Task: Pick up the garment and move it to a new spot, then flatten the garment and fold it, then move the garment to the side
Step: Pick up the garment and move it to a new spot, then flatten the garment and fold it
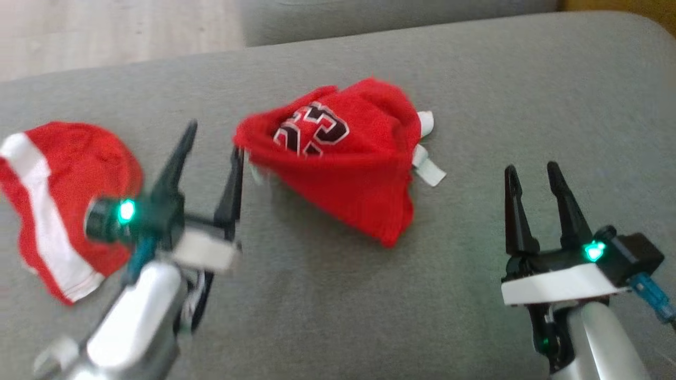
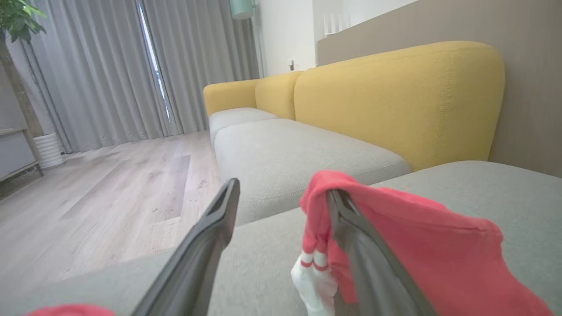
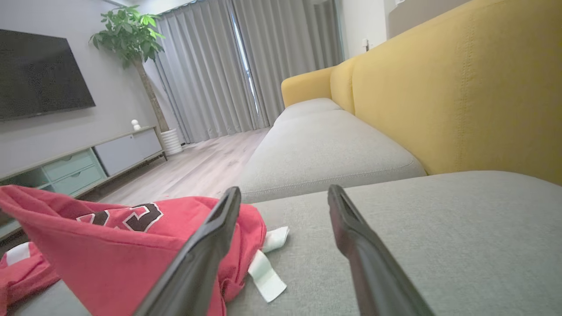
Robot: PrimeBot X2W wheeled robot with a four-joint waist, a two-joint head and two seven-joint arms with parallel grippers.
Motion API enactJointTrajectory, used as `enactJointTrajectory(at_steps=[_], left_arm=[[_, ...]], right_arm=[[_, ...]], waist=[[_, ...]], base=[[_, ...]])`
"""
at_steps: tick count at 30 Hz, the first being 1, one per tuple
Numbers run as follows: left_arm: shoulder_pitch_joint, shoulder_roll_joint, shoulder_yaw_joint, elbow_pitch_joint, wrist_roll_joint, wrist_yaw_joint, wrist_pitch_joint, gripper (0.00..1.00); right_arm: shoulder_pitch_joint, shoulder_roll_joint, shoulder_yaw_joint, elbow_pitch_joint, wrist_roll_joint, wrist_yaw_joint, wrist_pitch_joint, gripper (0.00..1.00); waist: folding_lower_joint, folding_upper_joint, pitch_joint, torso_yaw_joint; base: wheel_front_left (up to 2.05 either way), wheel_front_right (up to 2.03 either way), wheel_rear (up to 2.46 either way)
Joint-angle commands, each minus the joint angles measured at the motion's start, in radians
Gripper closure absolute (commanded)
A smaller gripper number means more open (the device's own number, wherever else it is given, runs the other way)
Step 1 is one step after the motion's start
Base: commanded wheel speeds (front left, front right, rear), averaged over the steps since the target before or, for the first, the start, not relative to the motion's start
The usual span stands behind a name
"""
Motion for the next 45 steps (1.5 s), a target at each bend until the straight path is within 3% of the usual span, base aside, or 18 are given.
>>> enactJointTrajectory(at_steps=[1, 6, 12, 18, 30, 39, 45], left_arm=[[0.037, 0.026, 0.073, -0.079, 0.027, 0.013, -0.009, 0.0], [0.224, -0.032, 0.165, -0.201, 0.087, 0.018, -0.009, 0.0], [0.36, -0.114, 0.246, -0.229, 0.15, -0.018, -0.009, 0.0], [0.394, -0.167, 0.315, -0.228, 0.206, -0.083, -0.009, 0.0], [0.395, -0.234, 0.396, -0.214, 0.281, -0.161, -0.009, 0.0], [0.366, -0.278, 0.422, -0.204, 0.313, -0.214, -0.009, 0.0], [0.352, -0.296, 0.427, -0.194, 0.327, -0.235, -0.009, 0.0]], right_arm=[[-0.003, -0.005, 0.018, -0.031, -0.012, -0.001, -0.009, 0.0], [0.029, -0.005, 0.005, -0.028, -0.028, -0.001, -0.009, 0.0], [0.053, -0.005, 0.011, -0.023, -0.032, -0.001, -0.009, 0.0], [0.059, -0.005, 0.013, -0.018, -0.026, -0.001, -0.009, 0.0], [0.044, -0.005, 0.052, 0.02, -0.047, -0.001, -0.009, 0.0], [-0.084, -0.005, 0.101, 0.282, -0.089, -0.001, 0.053, 0.0], [-0.189, -0.005, 0.149, 0.452, -0.018, -0.001, 0.112, 0.0]], waist=[[0.0, 0.0, -0.028, 0.044], [0.0, 0.0, -0.052, 0.08], [0.0, 0.0, -0.069, 0.092], [0.0, 0.0, -0.072, 0.098], [0.0, 0.0, -0.055, 0.122], [0.0, 0.0, -0.014, 0.191], [0.0, 0.0, 0.027, 0.24]], base=[[0.0, 0.0, 0.0], [0.0, 0.0, 0.0], [0.0, 0.0, 0.0], [0.0, 0.0, 0.0], [0.0, 0.0, 0.0], [0.0, 0.0, 0.0], [0.0, 0.0, 0.0]])
